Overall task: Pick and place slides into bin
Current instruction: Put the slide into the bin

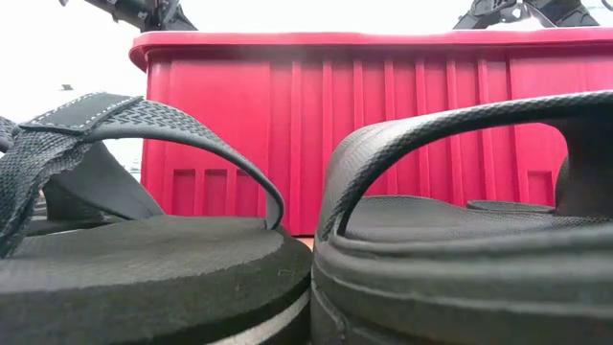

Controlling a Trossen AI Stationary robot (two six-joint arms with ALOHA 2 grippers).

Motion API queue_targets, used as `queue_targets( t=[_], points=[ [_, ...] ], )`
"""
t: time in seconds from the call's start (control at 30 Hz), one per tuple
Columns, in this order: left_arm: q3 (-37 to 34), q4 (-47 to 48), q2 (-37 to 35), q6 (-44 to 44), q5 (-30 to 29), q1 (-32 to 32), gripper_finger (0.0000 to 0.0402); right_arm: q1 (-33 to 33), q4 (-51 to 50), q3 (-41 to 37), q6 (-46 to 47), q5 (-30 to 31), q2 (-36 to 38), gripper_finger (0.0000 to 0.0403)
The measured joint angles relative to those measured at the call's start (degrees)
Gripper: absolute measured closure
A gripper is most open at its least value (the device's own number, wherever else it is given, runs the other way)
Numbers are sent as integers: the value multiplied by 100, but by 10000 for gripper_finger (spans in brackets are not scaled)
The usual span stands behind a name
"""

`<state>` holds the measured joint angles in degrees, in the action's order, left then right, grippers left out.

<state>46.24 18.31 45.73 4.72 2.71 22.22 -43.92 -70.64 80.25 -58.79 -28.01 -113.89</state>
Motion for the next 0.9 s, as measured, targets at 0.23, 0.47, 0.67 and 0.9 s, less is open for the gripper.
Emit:
queue_targets(
  t=[0.23, 0.47, 0.67, 0.9],
  points=[
    [0, 4, 0, 1, 14, 0, 376, 9, 100, -7, 362, 46, -11, 261],
    [0, 7, 1, 1, 183, 0, 376, 9, 143, -11, 505, -4, -13, 226],
    [0, 11, 1, 3, 187, 0, 376, 9, 168, -11, 784, 27, 16, 200],
    [0, 11, 1, -2, 189, 0, 376, 25, 383, -13, 864, 284, 377, 178]
  ],
)
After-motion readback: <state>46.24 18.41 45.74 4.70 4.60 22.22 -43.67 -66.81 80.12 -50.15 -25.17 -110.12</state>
